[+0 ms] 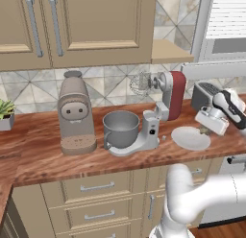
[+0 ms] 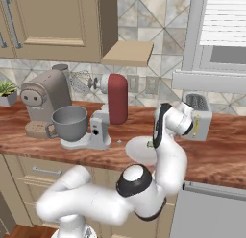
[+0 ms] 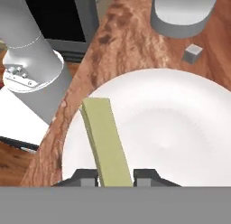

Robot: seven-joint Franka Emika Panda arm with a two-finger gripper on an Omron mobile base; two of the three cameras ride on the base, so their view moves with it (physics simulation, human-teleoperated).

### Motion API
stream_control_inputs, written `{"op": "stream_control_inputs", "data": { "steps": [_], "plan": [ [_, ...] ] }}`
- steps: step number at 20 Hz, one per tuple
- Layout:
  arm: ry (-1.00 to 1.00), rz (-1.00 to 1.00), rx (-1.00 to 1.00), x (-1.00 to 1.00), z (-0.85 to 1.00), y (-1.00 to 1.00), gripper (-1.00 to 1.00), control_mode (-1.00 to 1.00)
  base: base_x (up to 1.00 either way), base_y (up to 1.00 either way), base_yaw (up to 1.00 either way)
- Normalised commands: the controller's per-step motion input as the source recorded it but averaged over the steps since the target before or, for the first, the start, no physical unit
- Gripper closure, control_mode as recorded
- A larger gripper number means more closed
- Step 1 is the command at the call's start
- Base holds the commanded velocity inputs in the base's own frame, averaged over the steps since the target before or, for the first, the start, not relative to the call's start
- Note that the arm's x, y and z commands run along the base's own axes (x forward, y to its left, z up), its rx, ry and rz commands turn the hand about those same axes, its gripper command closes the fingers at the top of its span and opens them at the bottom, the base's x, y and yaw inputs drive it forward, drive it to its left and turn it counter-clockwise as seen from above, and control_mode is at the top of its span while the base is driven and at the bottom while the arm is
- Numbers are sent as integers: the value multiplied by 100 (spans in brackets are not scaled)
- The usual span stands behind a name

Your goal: Add butter and sugar cubes to the stand mixer bowl and then turn on the stand mixer to begin making frosting.

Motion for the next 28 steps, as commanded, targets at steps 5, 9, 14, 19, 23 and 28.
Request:
{"op": "stream_control_inputs", "data": {
  "steps": [5, 9, 14, 19, 23, 28],
  "plan": [
    [-15, 0, 3, -84, 100, 22, 100, -100, 0, 0, 0],
    [-12, -5, 0, -100, 90, 82, 100, -100, 0, 0, 0],
    [-6, -4, -3, -100, 59, 100, 100, -100, 0, 0, 0],
    [-1, -1, -12, -70, 41, 100, 100, -100, 0, 0, 0],
    [0, 0, -16, -21, 39, 100, 100, -100, 0, 0, 0],
    [0, 0, -14, 0, 41, 100, 100, -100, 0, 0, 0]
  ]
}}
